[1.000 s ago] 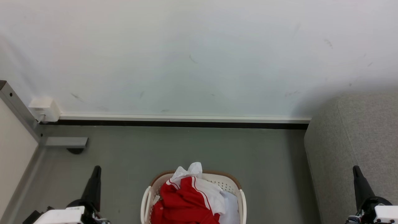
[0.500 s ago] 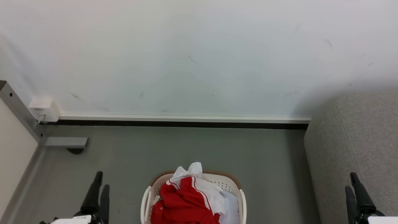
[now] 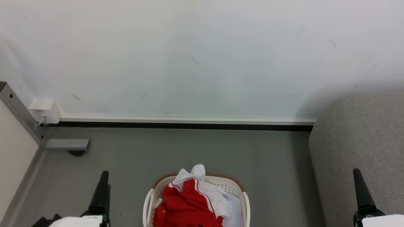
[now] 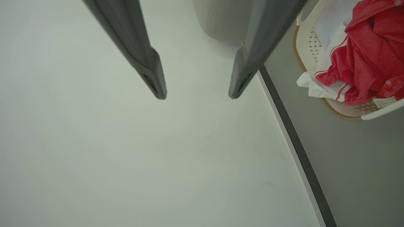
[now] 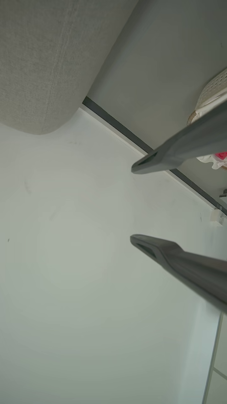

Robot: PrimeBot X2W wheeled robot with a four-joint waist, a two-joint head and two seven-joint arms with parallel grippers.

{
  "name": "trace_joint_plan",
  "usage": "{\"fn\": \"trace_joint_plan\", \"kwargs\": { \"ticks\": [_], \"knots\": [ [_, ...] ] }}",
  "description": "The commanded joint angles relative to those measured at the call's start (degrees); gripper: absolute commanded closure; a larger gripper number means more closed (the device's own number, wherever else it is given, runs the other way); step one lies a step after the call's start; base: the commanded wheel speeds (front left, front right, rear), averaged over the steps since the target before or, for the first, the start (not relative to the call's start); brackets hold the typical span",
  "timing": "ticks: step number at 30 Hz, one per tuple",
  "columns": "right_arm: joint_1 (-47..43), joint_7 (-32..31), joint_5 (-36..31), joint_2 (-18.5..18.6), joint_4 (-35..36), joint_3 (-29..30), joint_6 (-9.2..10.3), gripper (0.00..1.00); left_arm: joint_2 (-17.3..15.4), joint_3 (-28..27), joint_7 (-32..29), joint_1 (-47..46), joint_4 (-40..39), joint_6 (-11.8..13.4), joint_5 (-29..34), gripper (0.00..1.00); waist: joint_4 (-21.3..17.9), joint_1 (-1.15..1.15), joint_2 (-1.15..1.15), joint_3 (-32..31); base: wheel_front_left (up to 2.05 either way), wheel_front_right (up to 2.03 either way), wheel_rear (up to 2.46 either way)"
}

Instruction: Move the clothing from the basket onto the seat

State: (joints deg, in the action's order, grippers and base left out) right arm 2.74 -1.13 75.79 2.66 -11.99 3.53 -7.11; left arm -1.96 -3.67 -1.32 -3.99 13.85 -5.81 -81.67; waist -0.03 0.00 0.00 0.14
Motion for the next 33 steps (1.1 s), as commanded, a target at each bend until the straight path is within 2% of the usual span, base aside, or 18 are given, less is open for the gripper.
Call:
{"fn": "trace_joint_plan", "kwargs": {
  "ticks": [1, 6, 7, 8, 9, 15, 23, 33],
  "knots": [
    [0.4, 0.7, -3.7, 0.9, 1.7, -0.4, -0.18, 0.00, -0.5, 0.2, 0.9, -0.3, -1.3, 0.4, 3.3, 0.00, 0.0, 0.00, 0.00, 0.0, 0.00, 0.00, 0.00],
    [0.2, 1.6, -10.1, 1.5, 3.0, -1.1, -0.20, 0.00, -0.6, 1.0, 1.8, -0.1, -1.5, 1.2, 8.6, 0.00, 0.0, 0.00, 0.00, 0.0, 0.00, 0.00, 0.00],
    [0.1, 2.1, -13.3, 2.1, 3.5, -1.7, -0.21, 0.00, -0.6, 1.5, 2.3, -0.1, -1.5, 1.6, 11.5, 0.00, 0.0, 0.00, 0.00, -0.1, 0.00, 0.00, 0.00],
    [0.1, 2.1, -13.3, 2.1, 3.5, -1.7, -0.21, 0.00, -0.6, 1.5, 2.3, -0.1, -1.5, 1.6, 11.5, 0.00, 0.0, 0.00, 0.00, -0.1, 0.00, 0.00, 0.00],
    [0.0, 2.5, -16.3, 2.7, 3.8, -2.3, -0.22, 0.00, -0.6, 1.8, 2.7, 0.0, -1.6, 2.1, 14.5, 0.00, 0.0, 0.00, 0.00, -0.1, 0.00, 0.00, 0.00],
    [-0.5, 3.8, -24.3, 4.0, 4.4, -3.8, -0.25, 0.00, -1.0, 3.4, 4.0, 0.1, -1.9, 2.9, 25.1, 0.00, 0.0, 0.00, 0.00, -0.3, 0.00, 0.00, 0.00],
    [-0.7, 5.2, -31.1, 4.5, 3.8, -4.6, -0.28, 0.00, -2.0, 5.2, 5.4, 0.2, -2.7, 4.0, 34.4, 0.00, 0.0, 0.00, 0.00, -0.5, 0.00, 0.00, 0.00],
    [-0.9, 7.1, -39.1, 4.7, 3.1, -5.5, -0.31, 0.00, -3.4, 7.0, 7.3, 1.0, -3.2, 6.0, 43.1, 0.00, -0.1, 0.00, 0.00, -0.8, 0.00, 0.00, 0.00]
  ]
}}
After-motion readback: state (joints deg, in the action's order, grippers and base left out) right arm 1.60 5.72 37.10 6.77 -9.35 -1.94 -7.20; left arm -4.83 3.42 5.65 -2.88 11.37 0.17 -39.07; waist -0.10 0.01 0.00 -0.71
